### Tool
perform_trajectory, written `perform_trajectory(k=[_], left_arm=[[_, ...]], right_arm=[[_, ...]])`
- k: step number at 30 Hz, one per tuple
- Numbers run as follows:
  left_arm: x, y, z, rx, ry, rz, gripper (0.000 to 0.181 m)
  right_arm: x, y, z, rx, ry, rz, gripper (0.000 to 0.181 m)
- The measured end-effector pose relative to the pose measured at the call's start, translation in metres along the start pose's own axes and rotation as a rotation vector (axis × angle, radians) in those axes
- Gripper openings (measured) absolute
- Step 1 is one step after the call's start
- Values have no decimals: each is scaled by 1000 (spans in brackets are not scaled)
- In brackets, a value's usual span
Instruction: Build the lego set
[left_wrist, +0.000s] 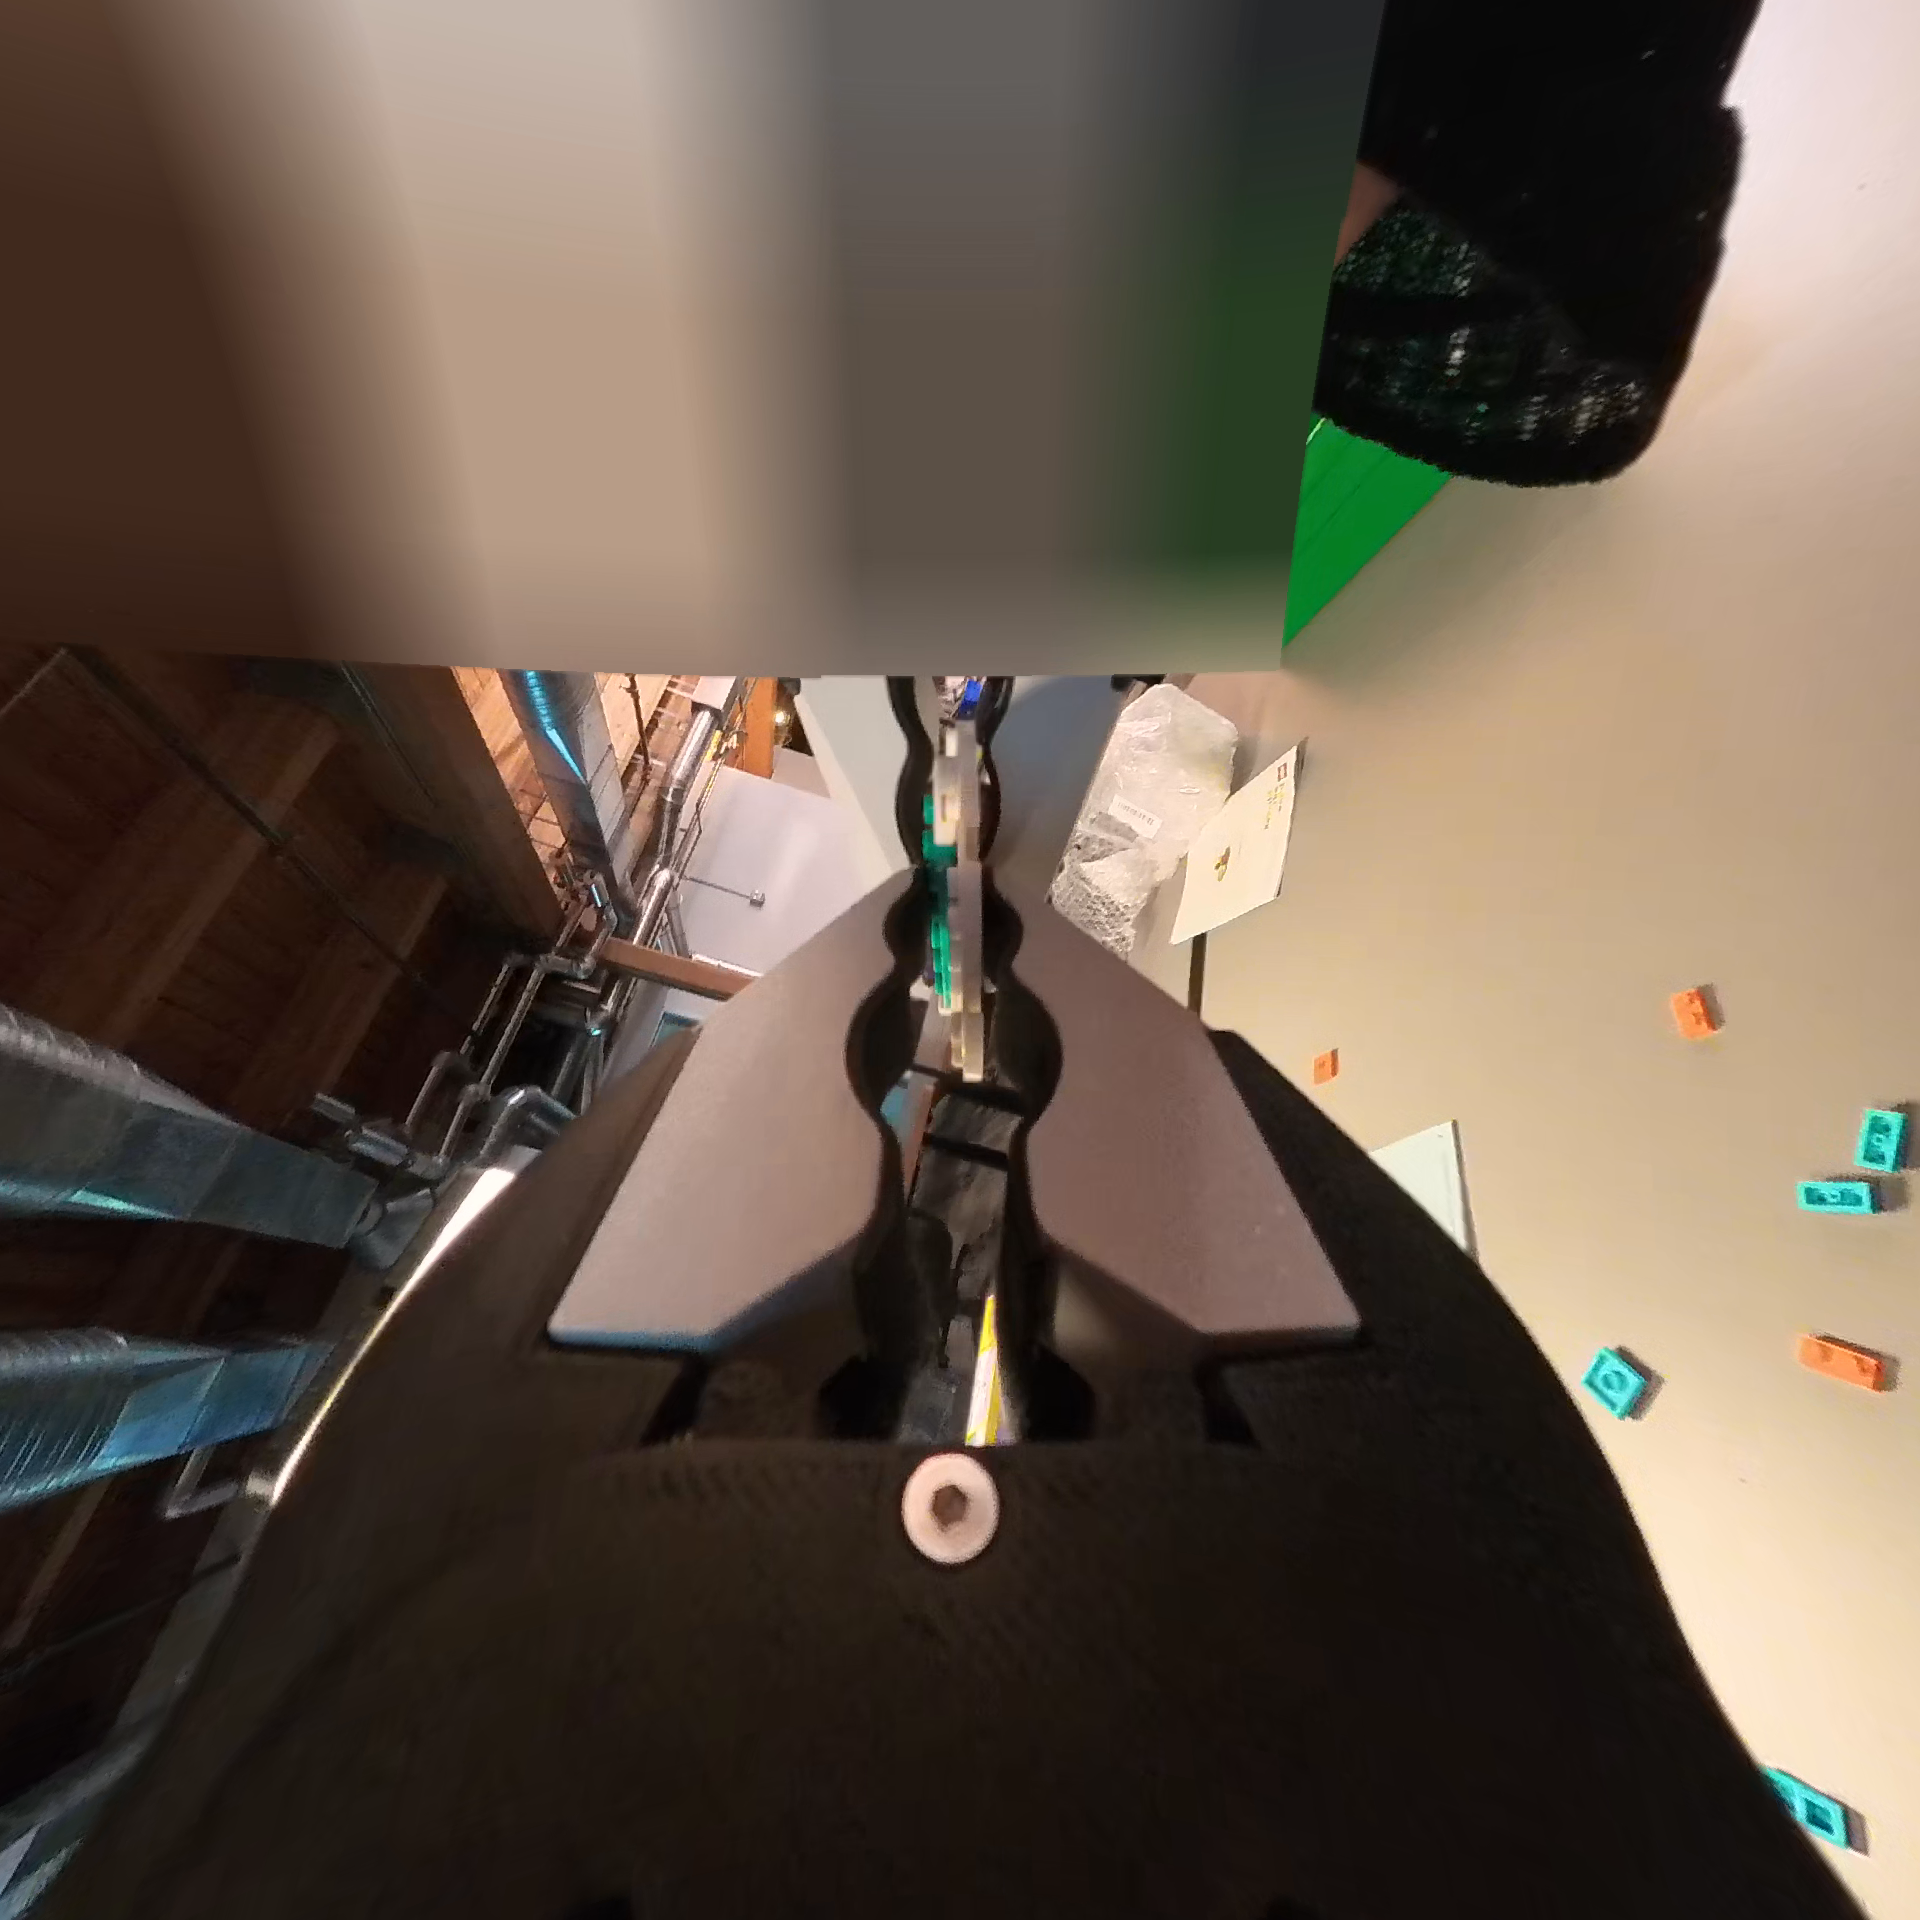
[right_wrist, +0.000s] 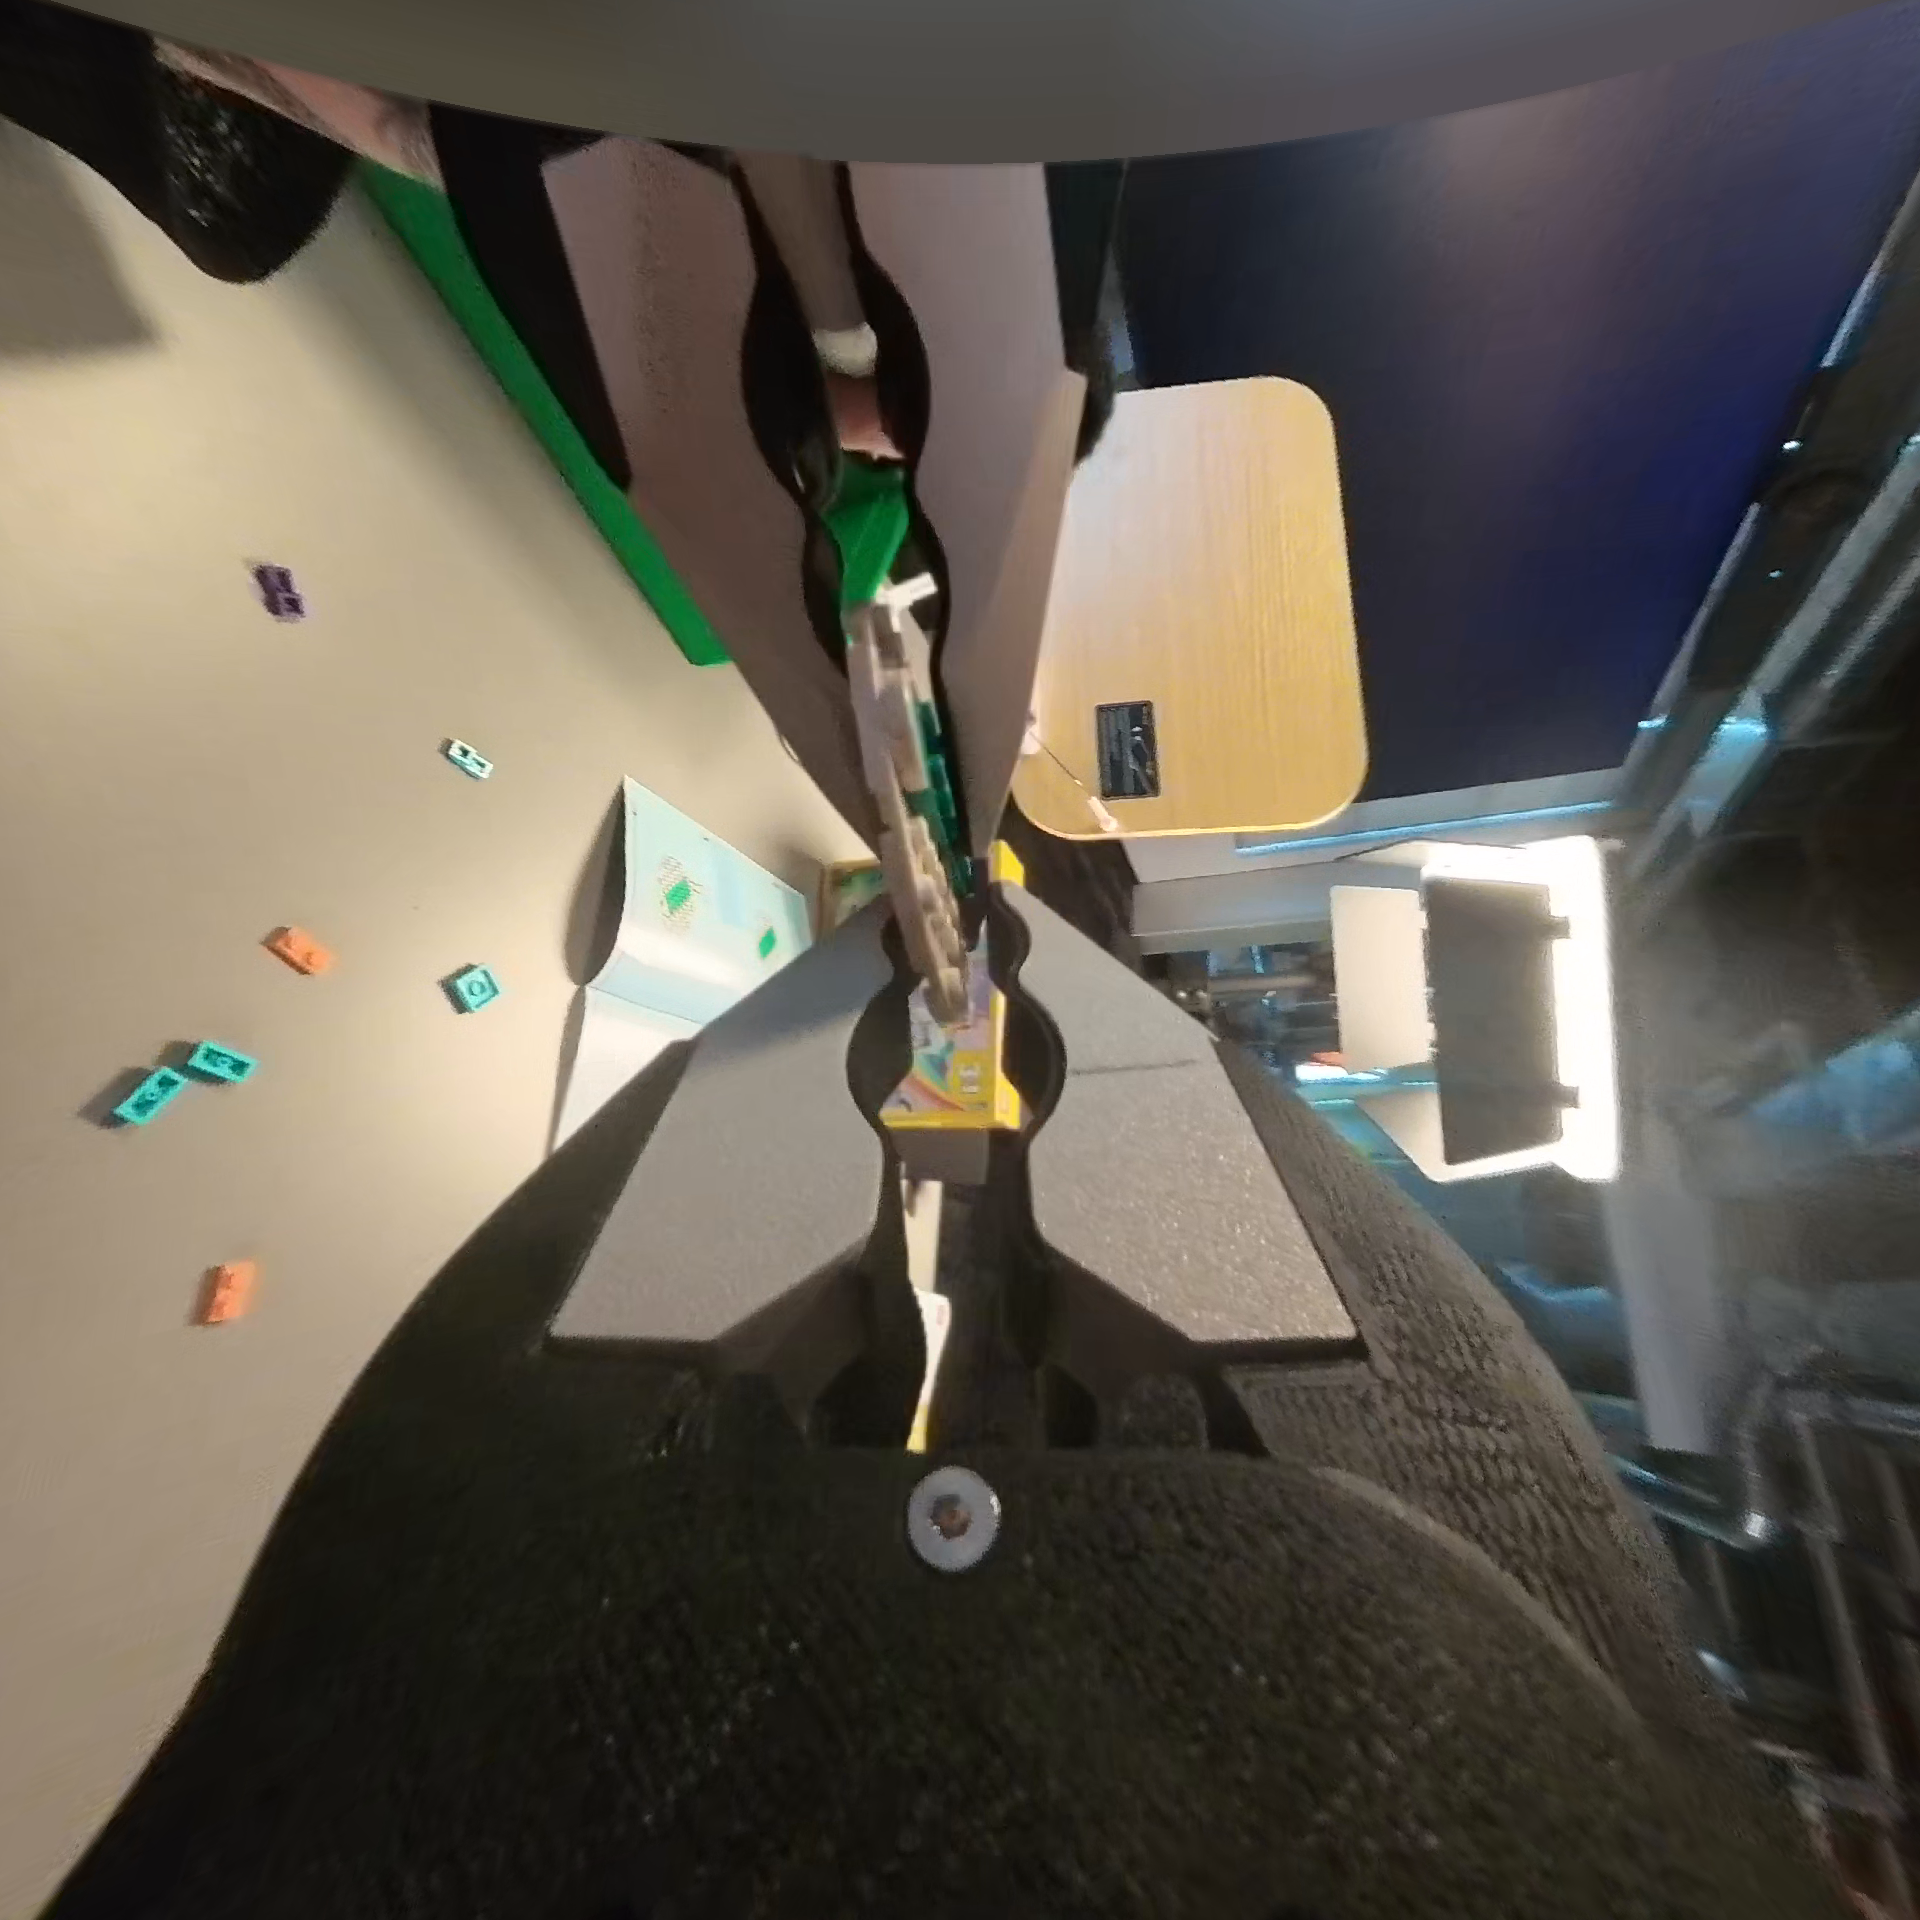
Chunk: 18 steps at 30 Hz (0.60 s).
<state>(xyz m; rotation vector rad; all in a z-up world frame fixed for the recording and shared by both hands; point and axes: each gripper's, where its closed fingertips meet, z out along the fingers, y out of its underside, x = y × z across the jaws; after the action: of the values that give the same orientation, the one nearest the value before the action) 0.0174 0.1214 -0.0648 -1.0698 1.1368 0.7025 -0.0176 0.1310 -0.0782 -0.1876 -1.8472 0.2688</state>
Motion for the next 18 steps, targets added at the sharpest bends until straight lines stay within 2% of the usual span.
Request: perform_trajectory(k=[4, 14, 16, 18], left_arm=[[0, 2, 2, -26, -13, 18, 8], [8, 3, 5, -39, 16, 64, 8], [7, 2, 4, -31, 9, 56, 8], [5, 0, 3, -16, -2, 42, 8]], right_arm=[[4, 3, 1, -44, 64, -82, 9], [-2, 9, 0, -116, 68, -324, 6], [-1, 8, 0, -103, 64, -312, 7], [-1, 6, 0, -71, 28, -192, 7]])
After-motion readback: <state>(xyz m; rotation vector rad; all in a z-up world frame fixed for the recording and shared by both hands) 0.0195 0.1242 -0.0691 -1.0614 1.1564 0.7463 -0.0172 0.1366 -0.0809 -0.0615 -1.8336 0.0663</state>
